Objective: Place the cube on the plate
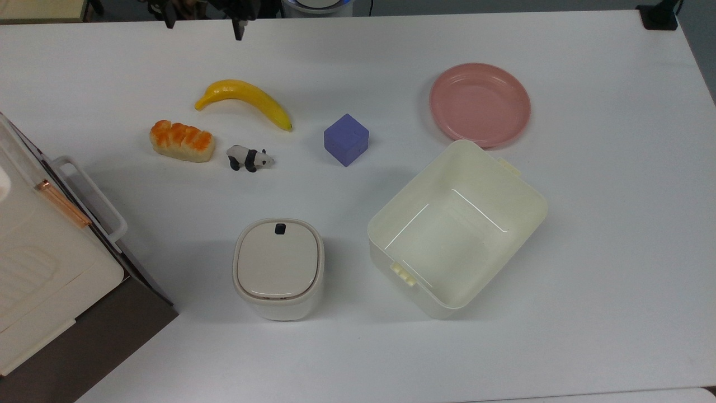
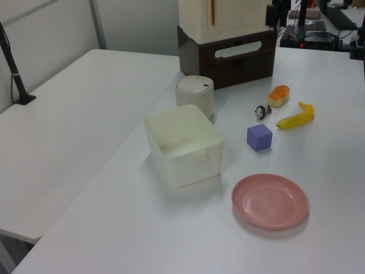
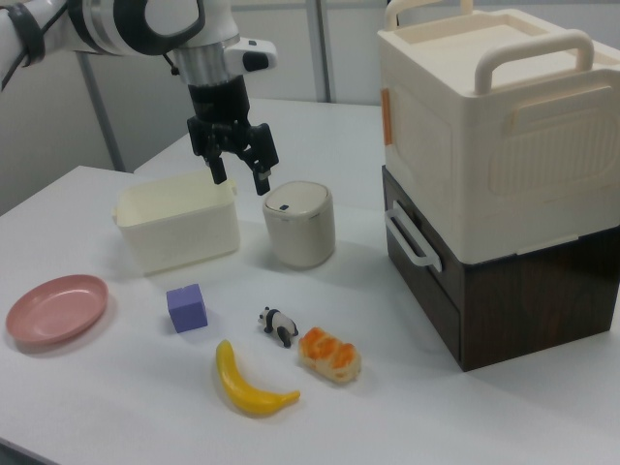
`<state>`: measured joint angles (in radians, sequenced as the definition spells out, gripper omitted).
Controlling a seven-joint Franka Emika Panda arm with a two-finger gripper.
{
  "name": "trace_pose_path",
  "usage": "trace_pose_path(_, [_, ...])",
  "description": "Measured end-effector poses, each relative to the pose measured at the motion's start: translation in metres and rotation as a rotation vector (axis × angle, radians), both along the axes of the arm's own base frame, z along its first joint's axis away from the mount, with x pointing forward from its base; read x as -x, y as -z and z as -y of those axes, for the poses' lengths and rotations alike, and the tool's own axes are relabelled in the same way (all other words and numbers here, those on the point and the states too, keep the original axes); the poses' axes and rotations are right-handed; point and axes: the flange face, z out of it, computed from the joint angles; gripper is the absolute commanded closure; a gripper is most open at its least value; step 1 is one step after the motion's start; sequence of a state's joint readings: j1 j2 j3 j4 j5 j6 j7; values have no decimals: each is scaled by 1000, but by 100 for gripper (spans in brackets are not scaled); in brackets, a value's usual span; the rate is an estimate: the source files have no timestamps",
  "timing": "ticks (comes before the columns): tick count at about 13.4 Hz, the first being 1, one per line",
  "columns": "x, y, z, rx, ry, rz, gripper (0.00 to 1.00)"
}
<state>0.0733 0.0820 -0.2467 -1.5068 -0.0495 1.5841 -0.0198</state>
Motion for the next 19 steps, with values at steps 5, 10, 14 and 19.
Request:
trace_pose_path(5, [1,-20,-3,-43,71,52,0])
trace_pose_path(10, [0,-27,-28,-103,36,71,0])
trace_pose_path(14, [-1,-29,-42,-104,12,74,0])
trace_pose_path(19, [5,-34,-19,-106,50,86,0])
